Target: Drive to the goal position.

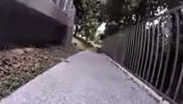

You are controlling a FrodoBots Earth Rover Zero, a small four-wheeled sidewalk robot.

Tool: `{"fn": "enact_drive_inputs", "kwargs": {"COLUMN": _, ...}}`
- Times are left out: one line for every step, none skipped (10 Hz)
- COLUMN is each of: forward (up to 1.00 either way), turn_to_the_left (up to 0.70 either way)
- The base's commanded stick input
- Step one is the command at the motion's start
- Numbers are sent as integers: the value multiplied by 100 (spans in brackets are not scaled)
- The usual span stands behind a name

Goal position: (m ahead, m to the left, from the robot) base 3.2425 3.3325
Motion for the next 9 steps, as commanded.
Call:
{"fn": "enact_drive_inputs", "kwargs": {"forward": 50, "turn_to_the_left": 0}}
{"fn": "enact_drive_inputs", "kwargs": {"forward": 50, "turn_to_the_left": 0}}
{"fn": "enact_drive_inputs", "kwargs": {"forward": 50, "turn_to_the_left": 0}}
{"fn": "enact_drive_inputs", "kwargs": {"forward": 50, "turn_to_the_left": 0}}
{"fn": "enact_drive_inputs", "kwargs": {"forward": 50, "turn_to_the_left": 7}}
{"fn": "enact_drive_inputs", "kwargs": {"forward": 50, "turn_to_the_left": 17}}
{"fn": "enact_drive_inputs", "kwargs": {"forward": 50, "turn_to_the_left": 29}}
{"fn": "enact_drive_inputs", "kwargs": {"forward": 50, "turn_to_the_left": 41}}
{"fn": "enact_drive_inputs", "kwargs": {"forward": 50, "turn_to_the_left": 41}}
